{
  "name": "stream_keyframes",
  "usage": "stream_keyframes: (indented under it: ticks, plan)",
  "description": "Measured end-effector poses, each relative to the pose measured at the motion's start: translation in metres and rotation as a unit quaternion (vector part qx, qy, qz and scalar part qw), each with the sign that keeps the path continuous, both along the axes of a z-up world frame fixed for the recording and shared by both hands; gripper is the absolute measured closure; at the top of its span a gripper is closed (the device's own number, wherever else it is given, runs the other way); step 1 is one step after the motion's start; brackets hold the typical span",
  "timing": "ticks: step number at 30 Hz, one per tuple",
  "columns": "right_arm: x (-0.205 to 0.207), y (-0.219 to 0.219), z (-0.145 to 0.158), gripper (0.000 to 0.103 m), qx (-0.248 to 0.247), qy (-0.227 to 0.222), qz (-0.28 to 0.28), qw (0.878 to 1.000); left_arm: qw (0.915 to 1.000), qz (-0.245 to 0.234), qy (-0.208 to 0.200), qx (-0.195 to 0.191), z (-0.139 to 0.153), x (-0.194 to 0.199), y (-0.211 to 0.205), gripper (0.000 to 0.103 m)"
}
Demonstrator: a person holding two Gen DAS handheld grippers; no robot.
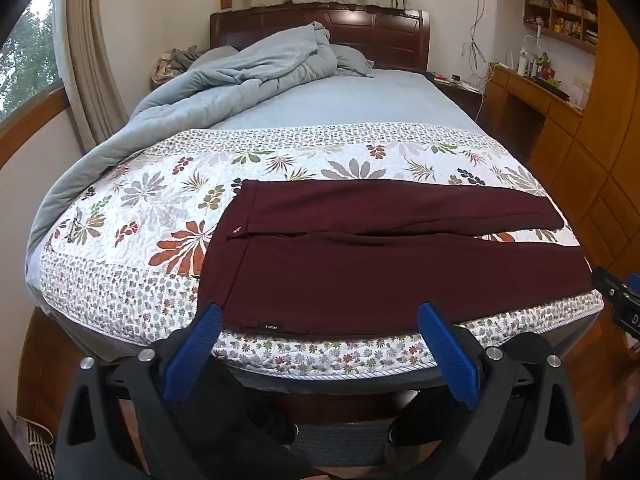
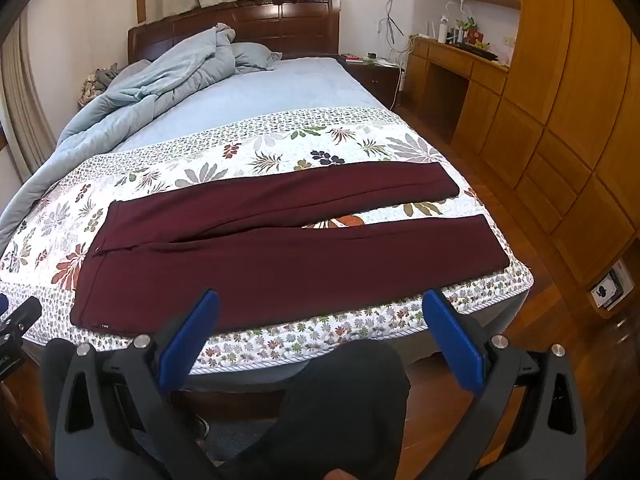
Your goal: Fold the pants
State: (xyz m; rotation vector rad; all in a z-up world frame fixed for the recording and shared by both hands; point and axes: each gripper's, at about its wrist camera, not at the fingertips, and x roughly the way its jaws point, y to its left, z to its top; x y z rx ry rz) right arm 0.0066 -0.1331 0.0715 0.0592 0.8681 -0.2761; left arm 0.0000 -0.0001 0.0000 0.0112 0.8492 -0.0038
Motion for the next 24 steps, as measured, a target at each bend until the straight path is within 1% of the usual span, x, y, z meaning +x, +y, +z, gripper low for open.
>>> stream_keyframes:
  ticks: [13,24]
  plan:
    - [-0.0007,0.0022,0.0025,0.002,-0.002,0.000,-0.001,1.000,1.0000,0.002,-0.001,-0.001,0.0017,-0.0004,0.0020,0.004]
    - [-0.0040,0.0019,-0.0027,0.002,0.000,0.002,-0.001,1.000,0.9999,-0.004,0.009,0.002,-0.0076,0.0037,-0.0025,0.004]
